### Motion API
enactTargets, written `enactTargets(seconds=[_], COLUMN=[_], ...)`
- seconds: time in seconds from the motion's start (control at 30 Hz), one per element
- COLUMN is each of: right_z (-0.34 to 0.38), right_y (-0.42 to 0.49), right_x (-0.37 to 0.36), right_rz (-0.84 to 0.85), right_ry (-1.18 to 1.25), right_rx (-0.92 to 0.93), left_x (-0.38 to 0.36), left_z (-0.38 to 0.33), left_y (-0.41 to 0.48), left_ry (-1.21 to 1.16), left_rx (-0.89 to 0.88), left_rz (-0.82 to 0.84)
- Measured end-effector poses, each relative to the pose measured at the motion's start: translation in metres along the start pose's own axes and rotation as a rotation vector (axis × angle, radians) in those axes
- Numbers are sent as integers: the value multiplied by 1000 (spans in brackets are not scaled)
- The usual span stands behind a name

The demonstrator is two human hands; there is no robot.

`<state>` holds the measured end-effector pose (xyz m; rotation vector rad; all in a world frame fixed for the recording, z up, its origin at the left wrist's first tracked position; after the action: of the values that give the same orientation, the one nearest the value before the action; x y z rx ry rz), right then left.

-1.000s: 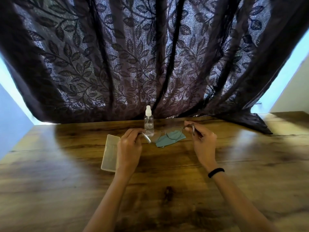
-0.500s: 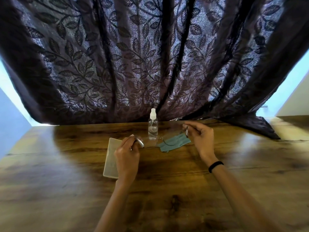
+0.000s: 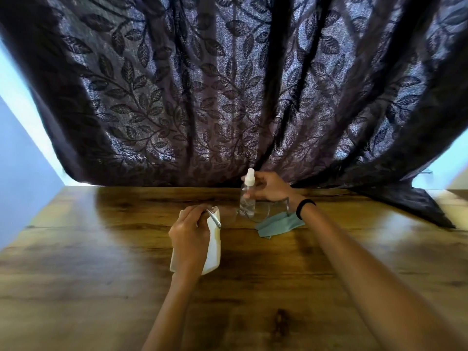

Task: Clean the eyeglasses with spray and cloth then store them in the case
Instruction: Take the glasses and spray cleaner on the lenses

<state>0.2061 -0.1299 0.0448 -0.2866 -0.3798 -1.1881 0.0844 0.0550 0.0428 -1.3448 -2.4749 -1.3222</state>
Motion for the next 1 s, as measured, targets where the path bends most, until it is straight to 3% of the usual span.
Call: enactTargets(seconds=[0.13, 0.63, 0.8, 1.0], right_z=[-10, -10, -6, 20], right_y=[-1, -110, -156, -189], right_x=[-9, 64, 65, 28], right_rz=[39, -480, -596, -568], right_ry=[-97, 317, 285, -14], right_rx=[-6, 158, 221, 402], left_x=[3, 7, -2, -14], left_z=[3, -8, -24, -41], left_y=[2, 10, 17, 21], left_ry=[-26, -17, -65, -88], left_rx=[25, -17, -63, -83], left_rz=[14, -52, -73, -54])
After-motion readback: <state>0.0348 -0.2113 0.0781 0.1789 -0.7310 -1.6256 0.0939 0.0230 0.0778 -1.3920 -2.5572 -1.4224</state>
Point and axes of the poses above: each hand's wrist, its own y-axis towards the middle knuckle, its own x-axis out of the back of the hand, z = x × y, the point moved 4 cm from there along y, towards the middle knuckle, and after that the axes turned 1 degree about -z, right-handed, at the moved point
